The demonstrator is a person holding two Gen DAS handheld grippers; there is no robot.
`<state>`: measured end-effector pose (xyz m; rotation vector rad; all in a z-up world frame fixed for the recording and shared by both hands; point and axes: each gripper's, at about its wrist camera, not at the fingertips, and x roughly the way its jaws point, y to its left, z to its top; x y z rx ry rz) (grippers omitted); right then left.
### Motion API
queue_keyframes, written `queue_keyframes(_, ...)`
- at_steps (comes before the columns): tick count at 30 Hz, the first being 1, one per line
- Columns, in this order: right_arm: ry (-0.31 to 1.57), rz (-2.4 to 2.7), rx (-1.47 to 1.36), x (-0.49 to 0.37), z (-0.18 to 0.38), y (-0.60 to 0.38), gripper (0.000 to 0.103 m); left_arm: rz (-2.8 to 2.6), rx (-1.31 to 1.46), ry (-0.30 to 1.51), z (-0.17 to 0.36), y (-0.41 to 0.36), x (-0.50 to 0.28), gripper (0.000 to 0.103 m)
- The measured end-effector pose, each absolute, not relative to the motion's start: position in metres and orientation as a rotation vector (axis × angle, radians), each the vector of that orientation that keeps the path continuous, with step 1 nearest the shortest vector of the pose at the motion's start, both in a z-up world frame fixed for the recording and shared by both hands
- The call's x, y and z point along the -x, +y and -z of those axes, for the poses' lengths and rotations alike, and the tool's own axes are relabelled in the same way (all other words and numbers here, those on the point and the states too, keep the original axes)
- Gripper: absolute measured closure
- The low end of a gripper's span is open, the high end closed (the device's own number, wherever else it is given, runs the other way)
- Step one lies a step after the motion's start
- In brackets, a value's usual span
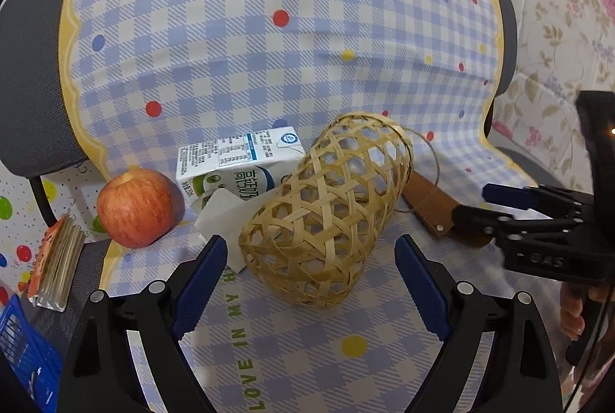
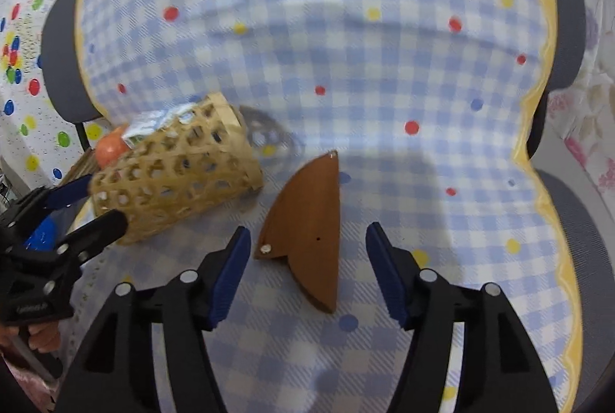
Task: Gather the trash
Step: 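Close the right tool on the brown leather piece and lift it, then grasp the woven bamboo cylinder with the left tool while the right tool holds the leather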
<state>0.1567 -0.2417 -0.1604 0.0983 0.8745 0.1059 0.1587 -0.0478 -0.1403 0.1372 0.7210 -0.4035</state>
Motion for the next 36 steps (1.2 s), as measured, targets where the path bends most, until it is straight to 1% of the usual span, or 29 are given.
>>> queue_keyframes(6,0.943,-0.107,-0.060,-0.176,0.177,-0.227,0.041,0.400,-0.129,0.725,0.142,-0.045,-0.162,0.015)
queue_keyframes(7,0.942,-0.110,-0.063,-0.176,0.177,-0.227,0.047,0.399,-0.126,0.725,0.142,-0.044,-0.163,0.015)
queue_keyframes(11,0.910,-0.049,-0.013,-0.167,0.172,-0.224,0.049,0.398,-0.119,0.726,0.142,-0.043,-0.162,0.015)
queue_keyframes(20,0.816,-0.017,-0.085,-0.124,0.138,-0.236,0.049,0.416,-0.112,0.746,0.147,-0.049,-0.171,0.015)
queue_keyframes(22,0.802,-0.031,-0.106,-0.115,0.131,-0.239,0.049,0.453,-0.106,0.753,0.149,-0.051,-0.174,0.017)
queue_keyframes(23,0.798,-0.039,-0.115,-0.116,0.130,-0.239,0.049,0.482,-0.114,0.756,0.149,-0.053,-0.174,0.020)
queue_keyframes(24,0.792,-0.046,-0.128,-0.111,0.127,-0.240,0.049,0.501,-0.119,0.761,0.150,-0.055,-0.173,0.030)
queue_keyframes(25,0.785,-0.049,-0.137,-0.105,0.125,-0.241,0.049,0.519,-0.126,0.763,0.149,-0.058,-0.170,0.030)
queue_keyframes(28,0.770,-0.050,-0.147,-0.090,0.121,-0.244,0.049,0.533,-0.157,0.759,0.150,-0.069,-0.162,0.030)
queue_keyframes(30,0.763,-0.043,-0.147,-0.085,0.119,-0.246,0.049,0.490,-0.173,0.760,0.151,-0.076,-0.165,0.025)
queue_keyframes(31,0.762,-0.041,-0.149,-0.083,0.118,-0.246,0.049,0.472,-0.163,0.764,0.151,-0.078,-0.168,0.020)
queue_keyframes(33,0.760,-0.037,-0.155,-0.078,0.118,-0.246,0.049,0.496,-0.136,0.772,0.152,-0.079,-0.172,0.019)
queue_keyframes(34,0.757,-0.035,-0.156,-0.076,0.117,-0.247,0.049,0.498,-0.133,0.774,0.153,-0.081,-0.173,0.020)
queue_keyframes(35,0.754,-0.035,-0.157,-0.074,0.117,-0.248,0.049,0.505,-0.128,0.769,0.152,-0.082,-0.174,0.025)
queue_keyframes(36,0.750,-0.033,-0.158,-0.072,0.116,-0.249,0.049,0.509,-0.121,0.764,0.152,-0.082,-0.174,0.034)
